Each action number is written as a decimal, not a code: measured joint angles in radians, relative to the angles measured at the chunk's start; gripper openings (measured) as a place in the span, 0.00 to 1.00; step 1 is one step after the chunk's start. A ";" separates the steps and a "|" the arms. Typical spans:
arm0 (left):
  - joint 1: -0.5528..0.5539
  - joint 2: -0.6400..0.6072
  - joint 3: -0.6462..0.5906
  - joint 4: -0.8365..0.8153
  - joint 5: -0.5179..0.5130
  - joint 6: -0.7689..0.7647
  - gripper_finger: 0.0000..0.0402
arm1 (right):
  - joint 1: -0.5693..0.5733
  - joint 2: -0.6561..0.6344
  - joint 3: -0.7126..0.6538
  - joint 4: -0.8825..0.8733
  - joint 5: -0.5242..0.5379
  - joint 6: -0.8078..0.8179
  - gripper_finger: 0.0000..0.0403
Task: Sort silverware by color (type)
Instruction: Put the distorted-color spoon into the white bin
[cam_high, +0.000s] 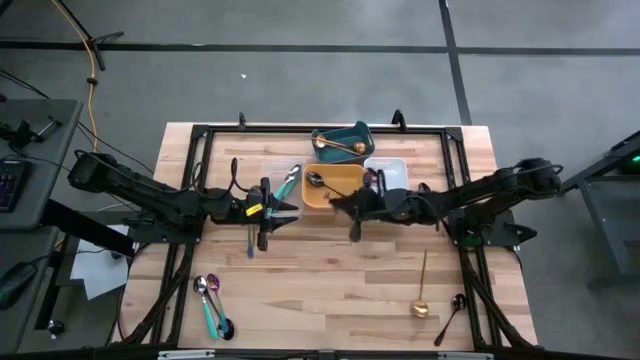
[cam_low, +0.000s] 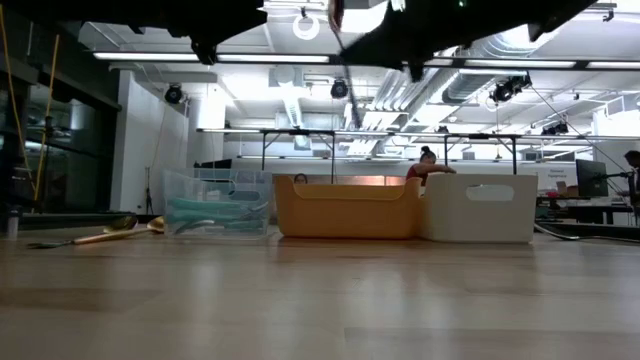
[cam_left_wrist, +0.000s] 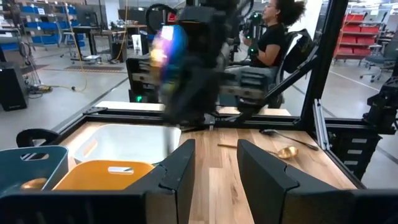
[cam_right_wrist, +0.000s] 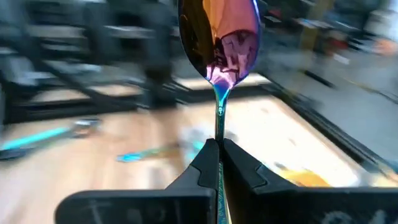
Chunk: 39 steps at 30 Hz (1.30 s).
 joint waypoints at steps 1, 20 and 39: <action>0.000 0.000 0.000 0.000 0.000 0.000 0.28 | 0.000 -0.029 0.000 -0.062 0.054 0.021 0.00; 0.000 0.000 0.000 0.014 0.003 -0.036 0.28 | -0.191 -0.217 0.000 -0.885 0.188 0.530 0.00; 0.000 -0.001 0.000 0.005 0.003 -0.037 0.28 | -0.263 -0.212 -0.001 -0.899 0.084 0.552 0.00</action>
